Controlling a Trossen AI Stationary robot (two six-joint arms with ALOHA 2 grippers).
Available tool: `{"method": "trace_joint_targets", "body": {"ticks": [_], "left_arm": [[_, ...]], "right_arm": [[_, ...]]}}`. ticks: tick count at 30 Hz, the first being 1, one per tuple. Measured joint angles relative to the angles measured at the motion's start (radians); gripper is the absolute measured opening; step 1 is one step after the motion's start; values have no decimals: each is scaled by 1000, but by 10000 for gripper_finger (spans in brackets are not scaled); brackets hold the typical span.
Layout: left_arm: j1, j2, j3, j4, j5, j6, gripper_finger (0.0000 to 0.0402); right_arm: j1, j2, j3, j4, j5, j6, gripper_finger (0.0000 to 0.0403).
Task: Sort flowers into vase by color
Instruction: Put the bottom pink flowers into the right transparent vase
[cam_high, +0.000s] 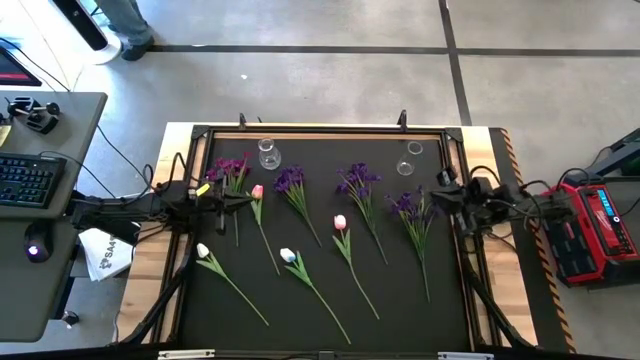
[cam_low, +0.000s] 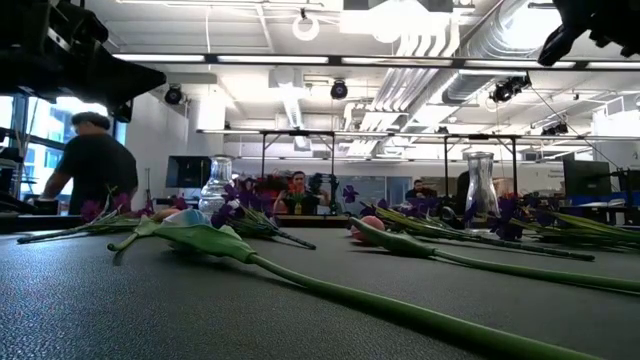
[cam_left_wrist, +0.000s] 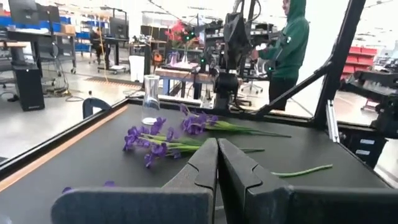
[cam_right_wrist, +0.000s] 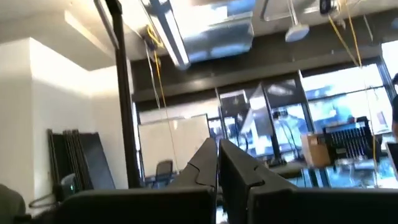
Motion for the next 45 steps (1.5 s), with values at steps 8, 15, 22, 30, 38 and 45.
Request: {"method": "trace_joint_targets", "body": {"ticks": [8, 15, 22, 30, 38, 45], "left_arm": [[0, 0, 0, -3, -26, 7, 1], [0, 0, 0, -17, -31, -18, 1], [0, 0, 0, -15, -66, -36, 1], [0, 0, 0, -17, -144, -36, 0], [0, 0, 0, -17, -142, -45, 0], [0, 0, 0, -19, -136, -46, 0]], "right_arm": [[1, 372, 38, 104, 123, 56, 2], [1, 768, 245, -65, 83, 130, 60], [1, 1112, 598, -482, -103, 169, 174], [155, 1478, 935, -864, 96, 453, 191], [366, 1728, 1028, -869, 490, 815, 154], [380, 1853, 1028, -866, 487, 948, 163]]}}
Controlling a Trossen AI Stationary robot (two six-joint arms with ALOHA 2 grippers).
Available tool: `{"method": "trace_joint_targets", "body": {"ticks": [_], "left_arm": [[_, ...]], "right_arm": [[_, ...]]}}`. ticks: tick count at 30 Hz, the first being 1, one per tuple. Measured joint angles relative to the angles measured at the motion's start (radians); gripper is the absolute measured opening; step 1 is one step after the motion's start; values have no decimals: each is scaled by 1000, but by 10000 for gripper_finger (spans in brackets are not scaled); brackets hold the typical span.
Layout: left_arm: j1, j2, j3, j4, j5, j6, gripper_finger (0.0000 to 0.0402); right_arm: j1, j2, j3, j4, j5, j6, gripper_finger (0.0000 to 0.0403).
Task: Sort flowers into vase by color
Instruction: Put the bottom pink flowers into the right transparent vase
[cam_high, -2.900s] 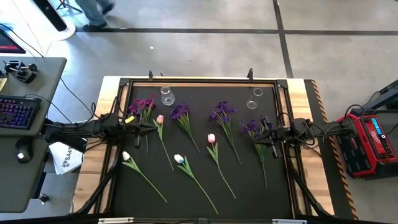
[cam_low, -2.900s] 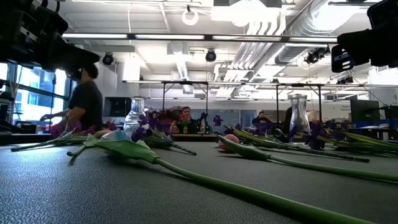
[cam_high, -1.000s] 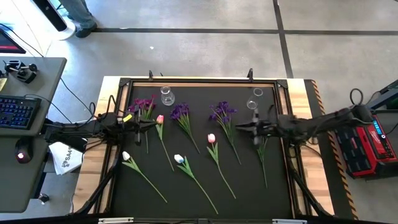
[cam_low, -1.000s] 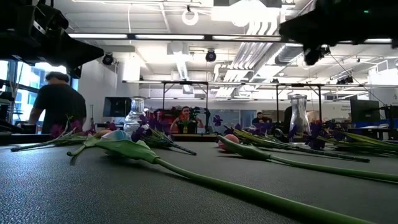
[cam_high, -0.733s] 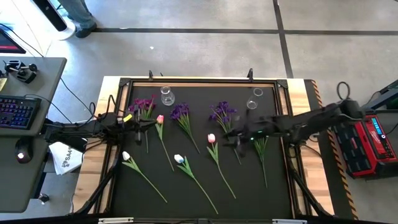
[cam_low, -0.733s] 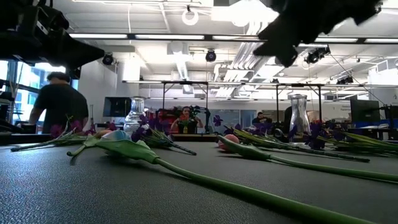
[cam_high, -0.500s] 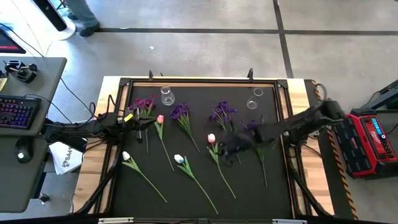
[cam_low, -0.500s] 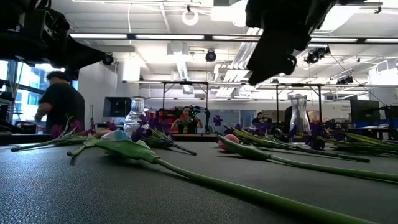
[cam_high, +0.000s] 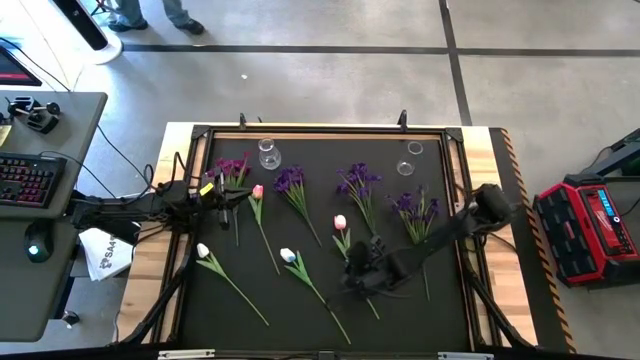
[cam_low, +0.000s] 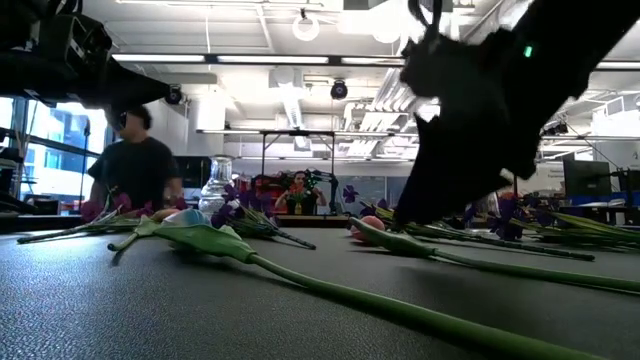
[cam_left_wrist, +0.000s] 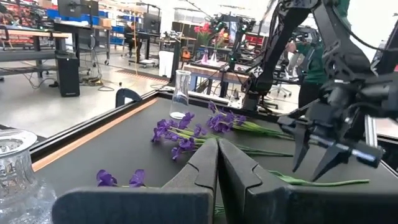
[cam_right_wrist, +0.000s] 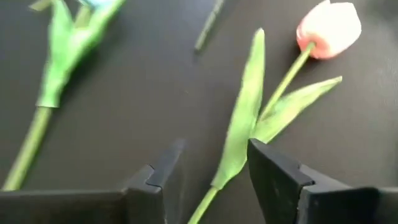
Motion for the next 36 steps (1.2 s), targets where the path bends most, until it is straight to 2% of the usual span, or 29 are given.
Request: {"method": "trace_joint_targets", "body": {"ticks": [5, 8, 12, 19, 21, 24, 28, 30, 32, 36], "left_arm": [[-9, 0, 0, -23, 4, -10, 0], [-16, 0, 0, -29, 4, -24, 0], [-31, 0, 0, -30, 8, -25, 0], [-61, 0, 0, -29, 8, -25, 0], [-74, 0, 0, -29, 8, -25, 0], [-98, 0, 0, -29, 8, -6, 0], [-135, 9, 0, -22, 7, 46, 0], [-156, 18, 0, -15, 1, 54, 0], [-176, 30, 0, -10, -1, 54, 0], [-221, 62, 0, 6, -20, 54, 0]], "right_arm": [[-14, 36, 0, 1, -8, 42, 199], [-22, 47, 0, 5, -17, 40, 199], [-21, 53, -1, 9, -5, 22, 159], [-15, 50, -46, 57, 8, 68, 22], [-11, 45, -54, 68, 17, 68, 10], [-11, 21, -58, 71, 7, 52, 16], [-13, -45, -61, 139, 59, -72, 4], [-14, -75, -81, 236, 88, -170, 5], [-17, -91, -137, 394, 49, -302, 3], [-37, -97, -308, 916, -66, -452, 2]]}}
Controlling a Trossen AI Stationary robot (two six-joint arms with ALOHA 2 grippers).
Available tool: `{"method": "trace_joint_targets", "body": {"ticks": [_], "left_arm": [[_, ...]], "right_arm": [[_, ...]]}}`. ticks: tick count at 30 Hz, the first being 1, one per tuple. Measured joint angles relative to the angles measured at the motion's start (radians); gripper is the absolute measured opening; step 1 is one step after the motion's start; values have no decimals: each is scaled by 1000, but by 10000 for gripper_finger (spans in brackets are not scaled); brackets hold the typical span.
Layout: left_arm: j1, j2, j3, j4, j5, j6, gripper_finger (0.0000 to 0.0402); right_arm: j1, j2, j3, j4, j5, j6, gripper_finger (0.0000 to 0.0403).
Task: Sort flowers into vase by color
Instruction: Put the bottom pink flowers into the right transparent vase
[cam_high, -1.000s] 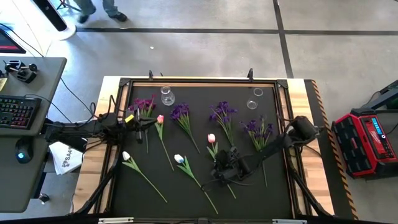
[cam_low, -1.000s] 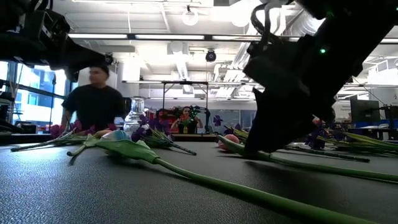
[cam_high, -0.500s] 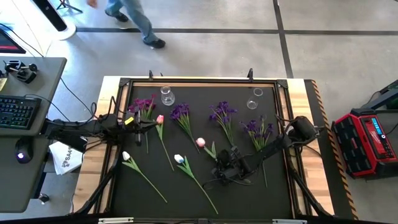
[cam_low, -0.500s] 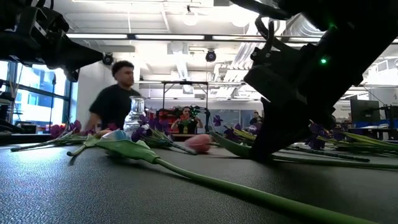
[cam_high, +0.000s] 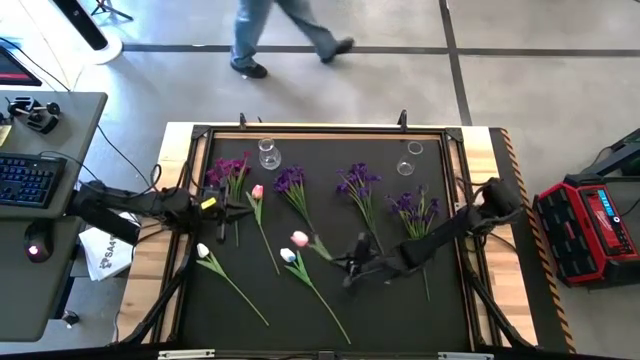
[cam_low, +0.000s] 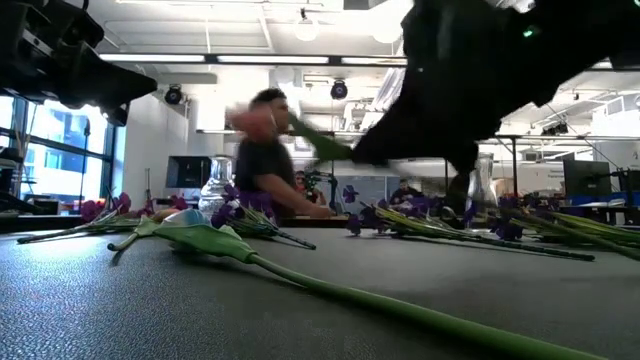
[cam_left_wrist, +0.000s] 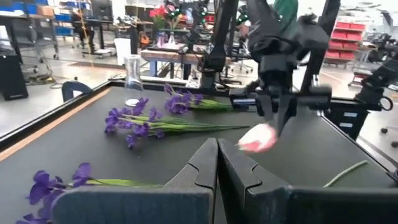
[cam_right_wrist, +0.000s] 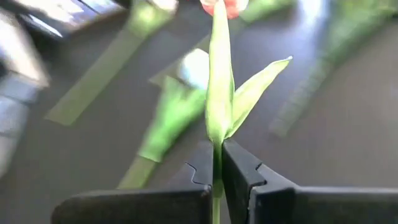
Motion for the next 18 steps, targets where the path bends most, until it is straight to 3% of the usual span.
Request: {"method": "trace_joint_targets", "body": {"ticks": [3, 7, 12, 18], "left_arm": [[-34, 26, 0, 21, -19, 2, 0], [-72, 62, 0, 37, -47, 2, 0], [-108, 115, 0, 102, -62, 2, 0], [-122, 189, 0, 183, -89, -16, 0]], "right_arm": [[-40, -1, -120, 385, -75, -76, 1], [-89, -1, -212, 687, -88, -188, 1], [-169, -1, -229, 871, -187, -341, 0], [-300, -3, -223, 1011, -393, -485, 0]]}}
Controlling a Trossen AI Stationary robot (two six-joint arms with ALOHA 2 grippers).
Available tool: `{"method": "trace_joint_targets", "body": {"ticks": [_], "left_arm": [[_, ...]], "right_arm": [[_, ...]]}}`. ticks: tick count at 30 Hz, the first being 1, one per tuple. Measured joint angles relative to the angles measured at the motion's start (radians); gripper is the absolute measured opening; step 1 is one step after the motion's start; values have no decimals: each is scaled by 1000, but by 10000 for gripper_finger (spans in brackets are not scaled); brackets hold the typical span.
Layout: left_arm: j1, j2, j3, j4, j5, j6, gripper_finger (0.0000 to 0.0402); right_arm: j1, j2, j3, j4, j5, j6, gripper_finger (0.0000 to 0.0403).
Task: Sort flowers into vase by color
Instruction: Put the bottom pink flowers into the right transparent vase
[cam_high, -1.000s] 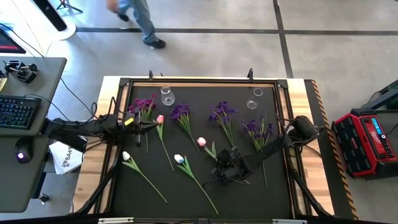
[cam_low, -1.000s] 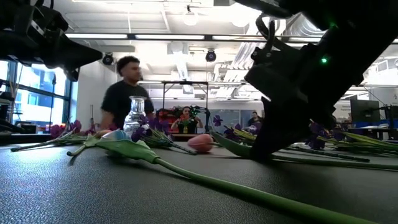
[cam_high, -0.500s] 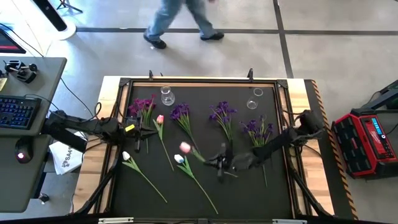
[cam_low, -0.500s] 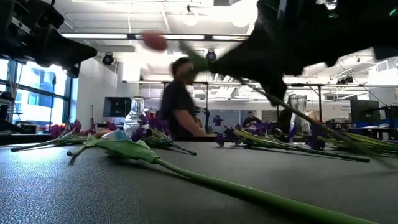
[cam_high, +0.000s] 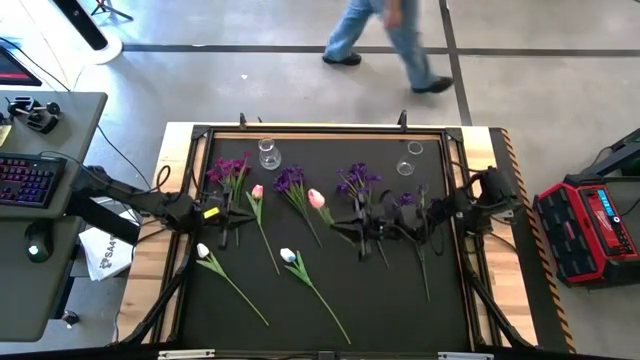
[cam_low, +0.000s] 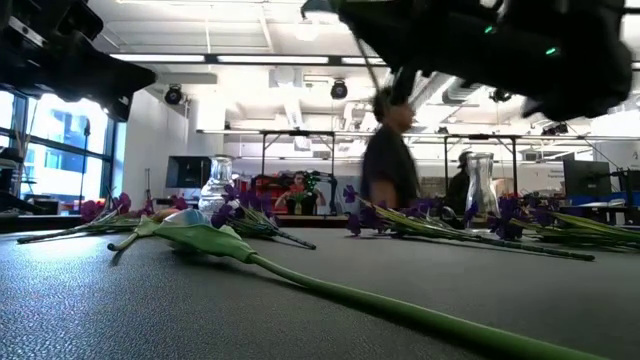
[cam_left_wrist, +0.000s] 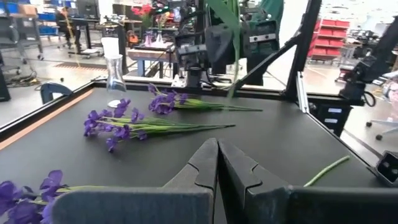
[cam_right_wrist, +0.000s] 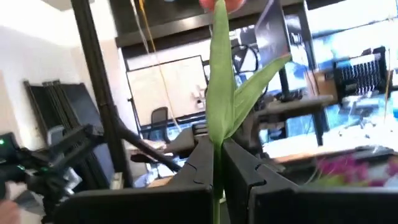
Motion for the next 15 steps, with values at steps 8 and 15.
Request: {"method": "trace_joint_targets", "body": {"ticks": [8, 15], "left_arm": [[1, 109, 0, 105, -61, 16, 0], [34, 195, 0, 251, -188, 63, 24]], "right_arm": [[-257, 0, 86, -2, -305, -47, 0], [-391, -5, 210, -1, -560, -24, 0]]}}
